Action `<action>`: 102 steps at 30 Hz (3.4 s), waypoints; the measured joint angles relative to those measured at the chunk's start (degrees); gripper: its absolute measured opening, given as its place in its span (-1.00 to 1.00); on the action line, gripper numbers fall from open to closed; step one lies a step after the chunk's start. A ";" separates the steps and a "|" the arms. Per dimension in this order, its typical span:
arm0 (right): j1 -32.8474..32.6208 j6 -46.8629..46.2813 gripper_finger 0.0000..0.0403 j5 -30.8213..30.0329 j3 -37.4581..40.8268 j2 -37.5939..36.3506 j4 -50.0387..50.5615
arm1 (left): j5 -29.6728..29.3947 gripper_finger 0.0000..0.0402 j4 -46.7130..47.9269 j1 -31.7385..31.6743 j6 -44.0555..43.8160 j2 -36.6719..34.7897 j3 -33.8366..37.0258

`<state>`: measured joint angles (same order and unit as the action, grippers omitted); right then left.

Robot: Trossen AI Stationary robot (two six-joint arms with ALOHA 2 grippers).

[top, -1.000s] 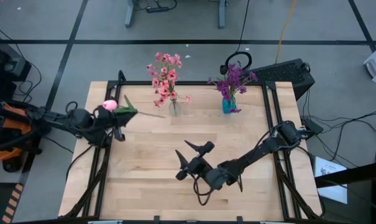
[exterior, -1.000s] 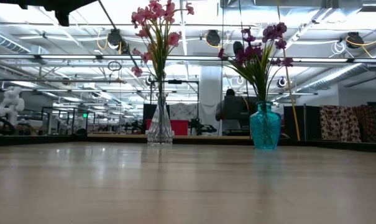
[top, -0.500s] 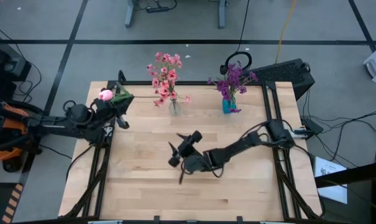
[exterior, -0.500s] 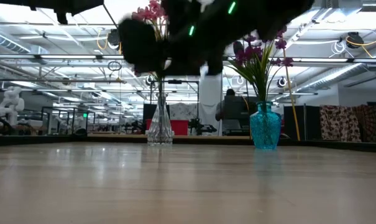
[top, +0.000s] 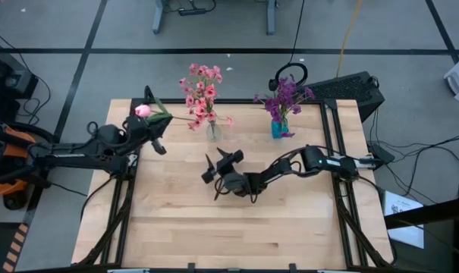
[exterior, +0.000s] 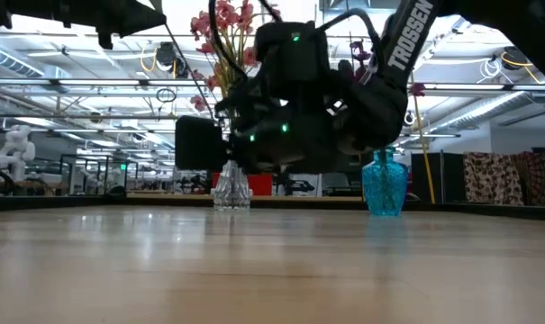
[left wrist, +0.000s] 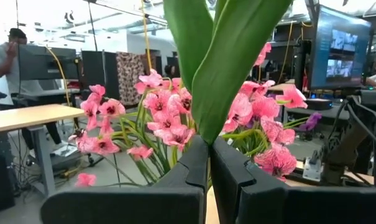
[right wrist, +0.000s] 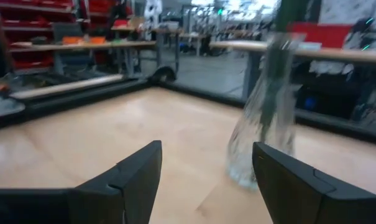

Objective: Sort flowers into vase by color
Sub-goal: Put the pink flower into the transparent vase

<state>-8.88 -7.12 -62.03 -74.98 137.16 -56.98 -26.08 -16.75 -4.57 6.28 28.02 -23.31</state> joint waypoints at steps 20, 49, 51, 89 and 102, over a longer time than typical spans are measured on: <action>9.79 17.92 0.20 5.95 -0.07 -0.10 -17.94 | 1.86 -0.94 -2.59 -2.17 -1.05 3.86 0.00; 15.80 14.50 -0.11 17.14 -0.41 -0.09 -13.26 | 12.87 -0.94 -8.21 -11.76 -2.23 9.35 -0.26; 15.80 14.46 -0.23 17.19 -0.58 -0.09 -13.20 | 14.06 -0.94 -8.11 -12.42 -3.01 9.60 -0.28; 15.89 11.77 -0.53 16.94 -0.70 -0.11 -11.85 | 30.89 -0.94 -7.78 -22.58 -4.44 22.59 -3.30; 15.80 11.20 -0.53 17.47 -0.74 -0.13 -11.40 | 30.31 -0.92 -8.63 -22.66 -5.39 24.91 -3.13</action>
<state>6.92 4.08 -44.56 -75.72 137.03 -68.38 4.23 -25.38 -27.23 0.89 52.93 -26.44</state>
